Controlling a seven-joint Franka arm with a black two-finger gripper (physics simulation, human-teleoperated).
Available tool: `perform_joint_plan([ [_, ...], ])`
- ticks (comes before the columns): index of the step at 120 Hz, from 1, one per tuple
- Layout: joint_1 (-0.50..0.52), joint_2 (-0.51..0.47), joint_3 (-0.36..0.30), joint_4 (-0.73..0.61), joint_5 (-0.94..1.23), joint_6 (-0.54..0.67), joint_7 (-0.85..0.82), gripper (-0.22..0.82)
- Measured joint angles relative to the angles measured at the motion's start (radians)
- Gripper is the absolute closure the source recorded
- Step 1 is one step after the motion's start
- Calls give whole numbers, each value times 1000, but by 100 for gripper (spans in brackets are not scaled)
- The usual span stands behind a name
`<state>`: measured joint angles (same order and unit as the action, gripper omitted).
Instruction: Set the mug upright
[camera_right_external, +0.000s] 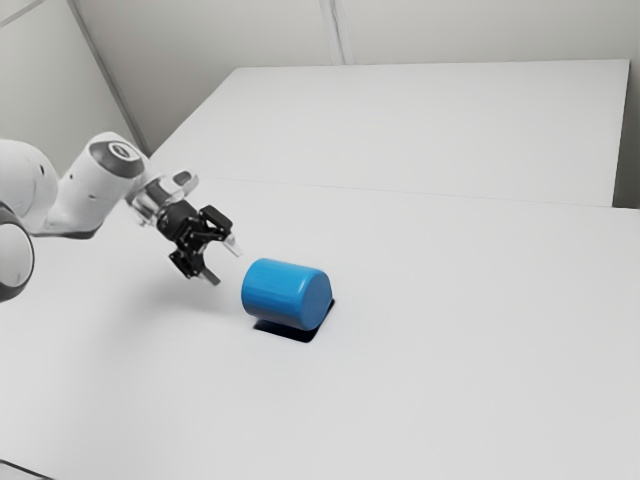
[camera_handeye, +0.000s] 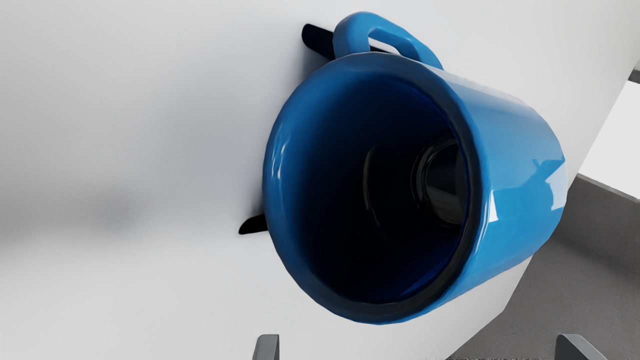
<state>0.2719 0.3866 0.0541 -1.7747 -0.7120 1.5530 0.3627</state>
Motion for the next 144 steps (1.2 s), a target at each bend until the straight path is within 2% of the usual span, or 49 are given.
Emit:
perform_joint_plan([
  [83, -50, 88, -15, -15, -257, 53, 17, 1],
  [88, -51, 89, -16, -14, -260, 54, 17, 7],
  [101, -51, 90, -20, -10, -243, 55, 12, 36],
  [108, -51, 89, -20, -8, -237, 54, 8, 48],
  [129, -51, 85, -26, 49, -227, 56, -4, 65],
  [144, -51, 84, -31, 65, -222, 57, -13, 71],
])
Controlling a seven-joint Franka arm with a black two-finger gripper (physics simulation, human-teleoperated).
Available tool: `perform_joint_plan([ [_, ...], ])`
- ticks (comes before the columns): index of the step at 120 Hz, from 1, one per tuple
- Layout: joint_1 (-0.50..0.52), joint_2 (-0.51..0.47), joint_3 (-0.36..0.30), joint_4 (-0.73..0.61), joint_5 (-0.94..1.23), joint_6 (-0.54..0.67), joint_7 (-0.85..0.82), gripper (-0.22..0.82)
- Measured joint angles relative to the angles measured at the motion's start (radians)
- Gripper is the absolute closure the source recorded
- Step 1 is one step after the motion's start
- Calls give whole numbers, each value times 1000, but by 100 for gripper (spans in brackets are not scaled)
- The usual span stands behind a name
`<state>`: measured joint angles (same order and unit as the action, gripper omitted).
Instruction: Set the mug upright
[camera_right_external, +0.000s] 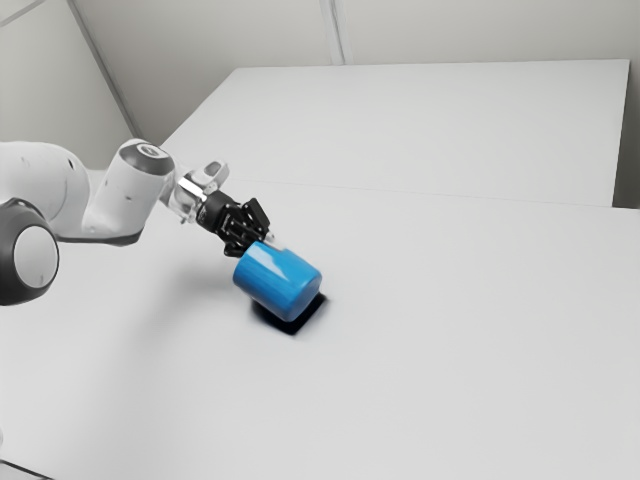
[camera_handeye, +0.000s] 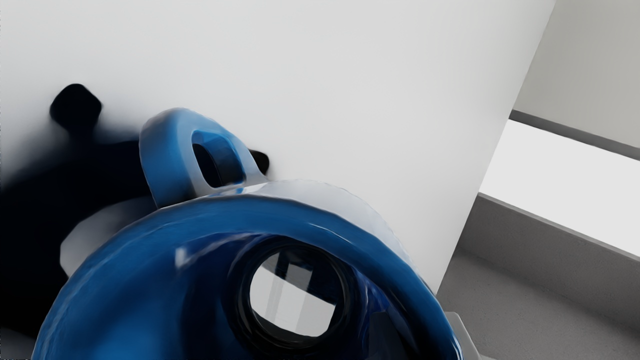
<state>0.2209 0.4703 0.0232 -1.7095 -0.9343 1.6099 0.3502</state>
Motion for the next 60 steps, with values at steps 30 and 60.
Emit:
perform_joint_plan([
  [30, -70, -108, -14, 60, 263, 38, -29, 71],
  [60, -153, -254, -32, -105, 666, 213, -52, 71],
])
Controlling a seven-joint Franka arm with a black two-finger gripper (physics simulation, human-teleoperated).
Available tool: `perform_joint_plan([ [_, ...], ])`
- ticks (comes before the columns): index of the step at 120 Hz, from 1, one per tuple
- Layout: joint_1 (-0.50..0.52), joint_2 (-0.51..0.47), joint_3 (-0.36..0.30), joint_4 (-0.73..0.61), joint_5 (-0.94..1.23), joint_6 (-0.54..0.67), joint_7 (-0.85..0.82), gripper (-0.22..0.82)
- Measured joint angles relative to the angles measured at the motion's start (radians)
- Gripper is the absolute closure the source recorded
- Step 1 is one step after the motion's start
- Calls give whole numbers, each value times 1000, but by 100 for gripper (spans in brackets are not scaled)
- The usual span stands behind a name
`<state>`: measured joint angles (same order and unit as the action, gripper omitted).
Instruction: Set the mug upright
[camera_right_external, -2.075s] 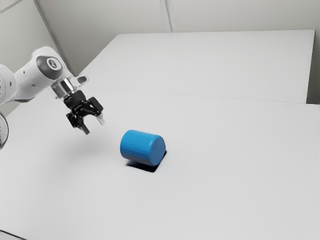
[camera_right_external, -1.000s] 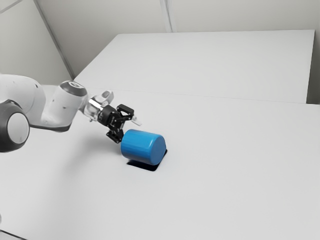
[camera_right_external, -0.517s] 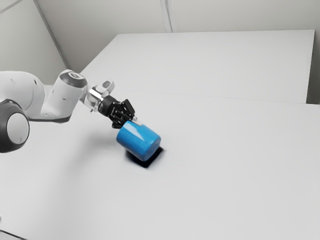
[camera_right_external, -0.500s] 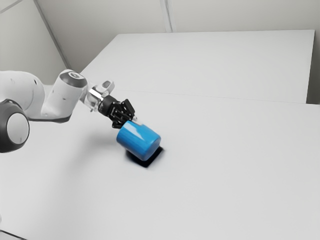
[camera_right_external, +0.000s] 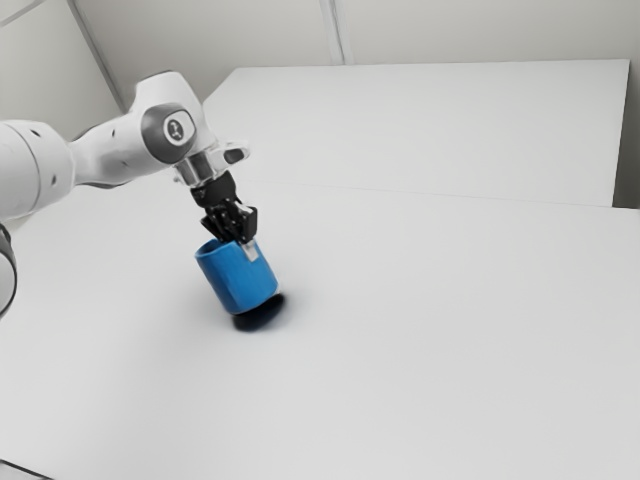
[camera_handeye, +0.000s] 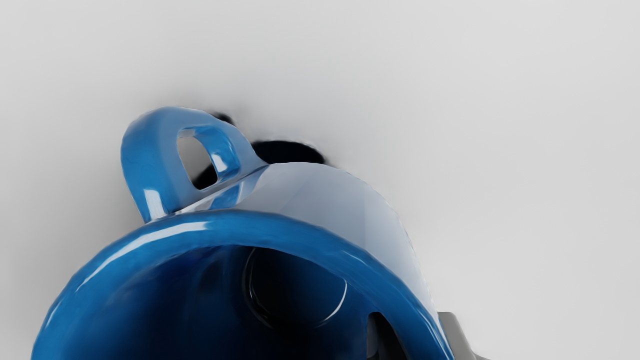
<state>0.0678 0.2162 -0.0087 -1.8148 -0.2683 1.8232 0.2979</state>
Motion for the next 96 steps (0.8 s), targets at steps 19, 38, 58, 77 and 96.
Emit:
perform_joint_plan([
  [19, -10, -43, -5, -98, 150, 152, -9, 71],
  [38, -11, -59, -5, -134, 202, 251, -16, 72],
  [58, -14, -58, -8, -179, 211, 316, -23, 71],
  [77, -12, -52, -21, -187, 205, 346, -27, 59],
  [96, -17, -75, -31, -186, 200, 343, -28, 29],
])
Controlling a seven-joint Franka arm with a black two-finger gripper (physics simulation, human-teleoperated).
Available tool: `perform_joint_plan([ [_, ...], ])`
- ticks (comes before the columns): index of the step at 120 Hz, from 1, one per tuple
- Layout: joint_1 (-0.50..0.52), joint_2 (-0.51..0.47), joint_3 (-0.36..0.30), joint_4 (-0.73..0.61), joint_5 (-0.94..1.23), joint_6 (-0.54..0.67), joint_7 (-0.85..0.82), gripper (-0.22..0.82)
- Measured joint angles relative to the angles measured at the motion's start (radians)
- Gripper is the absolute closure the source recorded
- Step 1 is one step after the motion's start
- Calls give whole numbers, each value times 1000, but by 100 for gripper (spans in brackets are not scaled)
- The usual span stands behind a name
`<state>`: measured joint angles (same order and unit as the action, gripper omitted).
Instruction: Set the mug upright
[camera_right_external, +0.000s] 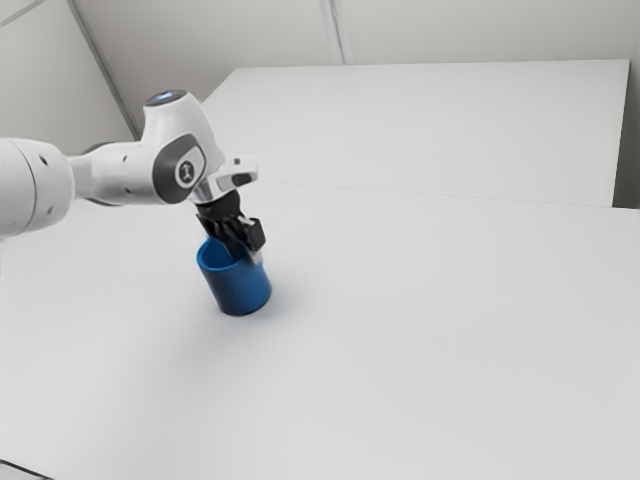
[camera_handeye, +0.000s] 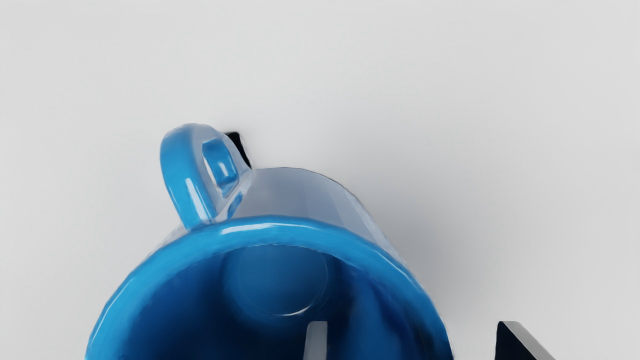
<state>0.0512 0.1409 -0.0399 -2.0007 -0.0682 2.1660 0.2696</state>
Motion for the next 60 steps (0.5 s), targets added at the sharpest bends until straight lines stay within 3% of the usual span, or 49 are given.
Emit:
perform_joint_plan([
  [24, -3, -62, 4, 30, 10, -34, -2, 11],
  [38, -25, -80, 55, 86, 5, -58, -6, 7],
  [60, 14, -109, 69, 213, 40, -157, -14, 3],
])
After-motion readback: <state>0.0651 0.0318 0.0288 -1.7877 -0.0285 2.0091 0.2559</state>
